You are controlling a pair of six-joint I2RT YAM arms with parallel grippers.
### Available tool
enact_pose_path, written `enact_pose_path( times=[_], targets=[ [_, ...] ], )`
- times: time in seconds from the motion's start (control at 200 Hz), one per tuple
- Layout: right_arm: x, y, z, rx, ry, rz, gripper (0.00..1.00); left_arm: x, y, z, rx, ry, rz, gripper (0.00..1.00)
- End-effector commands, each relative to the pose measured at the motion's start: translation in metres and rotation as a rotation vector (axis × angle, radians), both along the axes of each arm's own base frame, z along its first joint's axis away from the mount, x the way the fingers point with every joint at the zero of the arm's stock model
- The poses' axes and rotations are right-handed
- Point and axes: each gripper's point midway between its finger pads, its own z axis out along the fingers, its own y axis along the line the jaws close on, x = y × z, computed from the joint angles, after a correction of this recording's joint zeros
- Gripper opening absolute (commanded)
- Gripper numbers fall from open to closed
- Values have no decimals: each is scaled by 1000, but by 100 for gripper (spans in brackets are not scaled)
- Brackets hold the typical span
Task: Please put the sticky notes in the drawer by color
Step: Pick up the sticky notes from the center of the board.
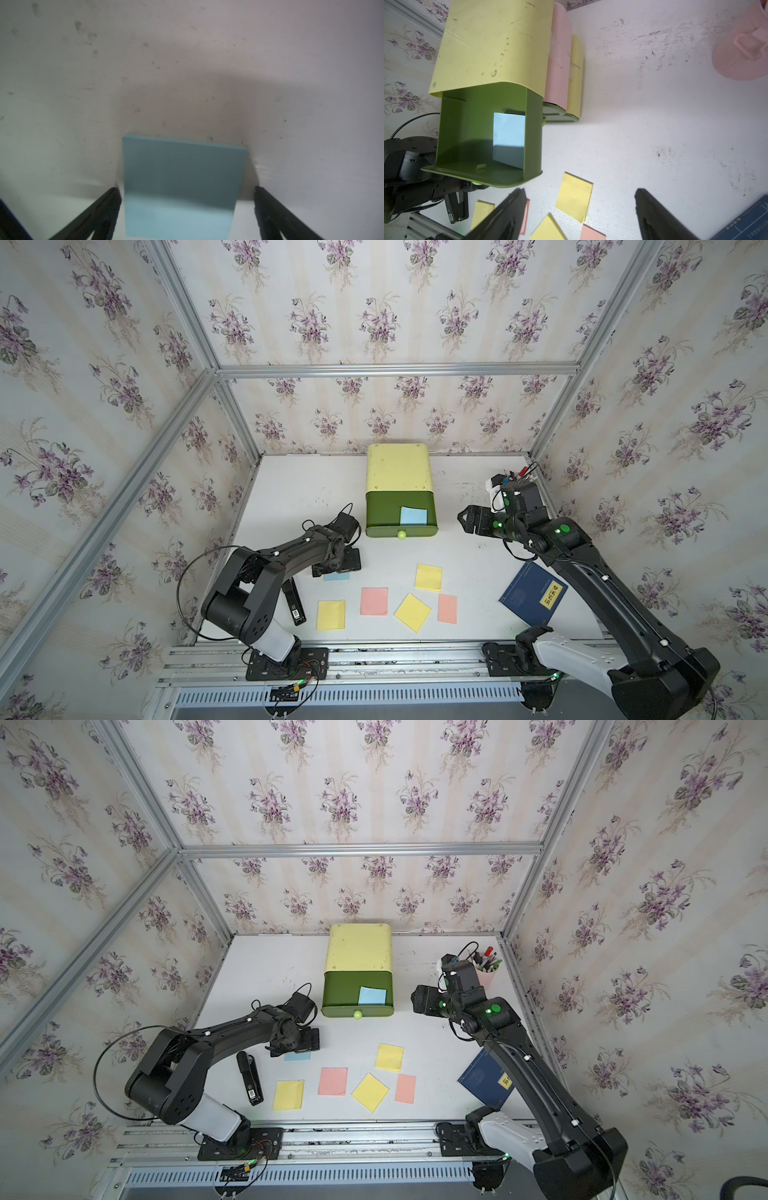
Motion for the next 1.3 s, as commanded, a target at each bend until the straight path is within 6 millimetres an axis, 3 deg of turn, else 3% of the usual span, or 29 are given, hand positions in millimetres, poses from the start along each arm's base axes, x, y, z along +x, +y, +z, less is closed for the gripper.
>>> enact_pose_path(
  times=[0.0,0.145,0.31,0.465,0.674,0.764,0.934,1.159,1.299],
  targets=[
    [-1,2,1,12,-6,9,87,-28,16,-8,91,118,-31,98],
    [-9,2,-4,26,-2,21,87,-34,17,-13,104,159,-53,96],
    [-16,3,-12,35,16,35,87,-39,17,-21,102,189,-62,80],
    [-19,3,-12,37,22,41,86,-38,18,-18,109,185,-72,78],
    [-25,10,-13,80,26,76,86,-28,5,-6,12,142,-83,65],
    [-29,14,-15,100,32,95,85,-23,3,5,-28,106,-74,66],
    [-38,31,-16,199,52,166,84,-15,3,29,-71,50,-69,60],
    [-43,33,-15,221,43,180,84,-13,3,61,-91,6,-78,58],
    [-47,35,-11,238,29,200,83,-14,9,103,-87,-68,-71,58]
  ],
)
